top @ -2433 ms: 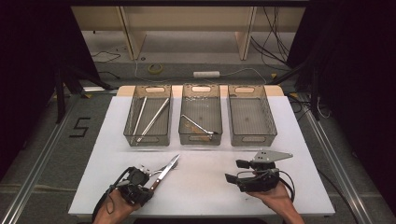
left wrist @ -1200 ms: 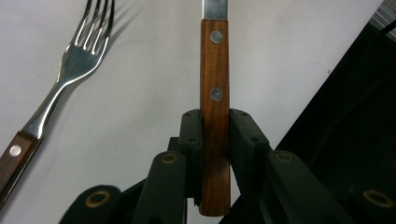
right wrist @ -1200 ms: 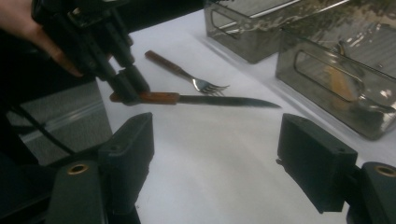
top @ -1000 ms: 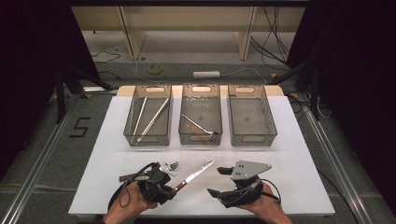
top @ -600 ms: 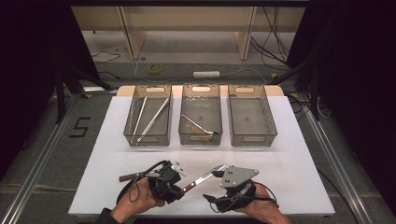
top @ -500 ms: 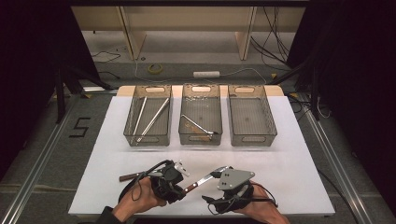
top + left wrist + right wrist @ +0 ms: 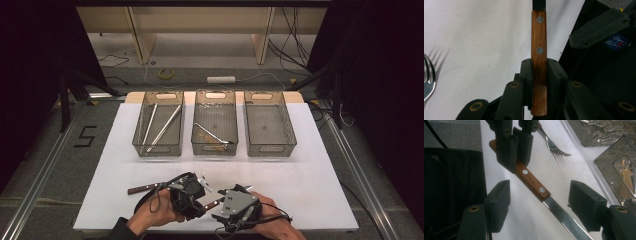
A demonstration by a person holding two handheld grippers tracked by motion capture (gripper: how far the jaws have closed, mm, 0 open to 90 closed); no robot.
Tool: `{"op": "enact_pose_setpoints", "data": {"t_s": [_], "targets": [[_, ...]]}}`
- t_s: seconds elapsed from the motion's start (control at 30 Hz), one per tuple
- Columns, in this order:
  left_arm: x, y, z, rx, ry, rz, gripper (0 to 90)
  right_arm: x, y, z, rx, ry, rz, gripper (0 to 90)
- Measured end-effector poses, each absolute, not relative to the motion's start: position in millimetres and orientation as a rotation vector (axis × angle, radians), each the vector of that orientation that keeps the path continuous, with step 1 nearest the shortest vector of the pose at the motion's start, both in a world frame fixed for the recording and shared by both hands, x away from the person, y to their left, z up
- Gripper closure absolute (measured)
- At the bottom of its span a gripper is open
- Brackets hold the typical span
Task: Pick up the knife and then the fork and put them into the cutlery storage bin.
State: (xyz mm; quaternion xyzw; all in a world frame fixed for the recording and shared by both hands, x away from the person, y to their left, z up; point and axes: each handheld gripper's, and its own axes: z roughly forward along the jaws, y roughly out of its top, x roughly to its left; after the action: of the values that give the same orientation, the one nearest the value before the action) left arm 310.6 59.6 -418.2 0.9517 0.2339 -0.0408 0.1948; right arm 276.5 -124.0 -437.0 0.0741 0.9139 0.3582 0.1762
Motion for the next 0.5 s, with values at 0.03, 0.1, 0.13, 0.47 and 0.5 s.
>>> {"op": "enact_pose_setpoints", "data": {"t_s": [0.03,0.1,0.13,0.47,0.5], "targets": [[310.3,59.1,-418.2,2.672,0.651,-0.115,75.0,276.1,-122.5,-438.4,0.195,2.58,1.001,35.6],[309.3,58.0,-417.8,2.682,0.641,-0.118,75.0,275.3,-120.0,-440.7,0.184,2.581,0.984,37.4],[309.0,57.4,-417.7,2.681,0.639,-0.121,75.0,275.3,-119.2,-441.4,0.168,2.583,0.973,38.3],[310.4,53.8,-416.8,2.701,0.614,-0.143,75.0,272.4,-112.3,-448.3,0.082,2.588,0.903,48.3],[310.7,53.4,-416.9,2.704,0.607,-0.147,75.0,272.2,-111.5,-449.1,0.072,2.585,0.899,49.5]]}}
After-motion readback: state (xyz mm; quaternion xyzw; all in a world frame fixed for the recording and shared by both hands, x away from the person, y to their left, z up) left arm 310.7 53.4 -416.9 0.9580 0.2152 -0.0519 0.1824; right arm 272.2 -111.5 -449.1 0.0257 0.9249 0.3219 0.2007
